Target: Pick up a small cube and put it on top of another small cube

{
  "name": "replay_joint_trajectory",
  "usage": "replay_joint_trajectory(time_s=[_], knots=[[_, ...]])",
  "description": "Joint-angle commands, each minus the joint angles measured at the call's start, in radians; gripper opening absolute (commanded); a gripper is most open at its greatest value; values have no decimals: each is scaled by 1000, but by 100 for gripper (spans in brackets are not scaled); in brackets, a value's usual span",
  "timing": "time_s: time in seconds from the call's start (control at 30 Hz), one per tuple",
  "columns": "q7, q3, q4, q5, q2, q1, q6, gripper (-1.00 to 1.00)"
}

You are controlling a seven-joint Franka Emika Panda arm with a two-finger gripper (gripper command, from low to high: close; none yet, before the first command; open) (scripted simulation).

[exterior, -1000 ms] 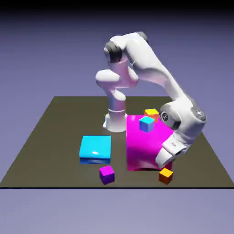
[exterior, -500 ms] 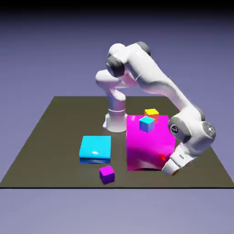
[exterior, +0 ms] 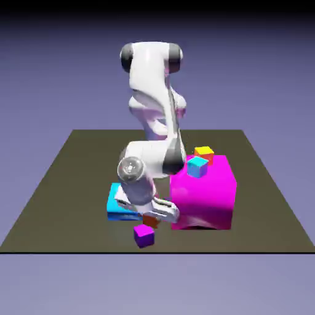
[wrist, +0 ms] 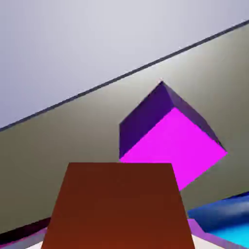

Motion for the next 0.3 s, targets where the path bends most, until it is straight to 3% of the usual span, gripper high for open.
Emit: replay_joint_trajectory(time_s=[0.0, 0.13, 0.17, 0.27], knots=[[1, 0, 0, -3, 0, 0, 0, -100], [-21, 16, -82, 24, 75, 10, 156, -100], [-21, 16, -82, 24, 75, 10, 156, 100], [-9, 7, -37, 9, 33, 4, 69, 100]])
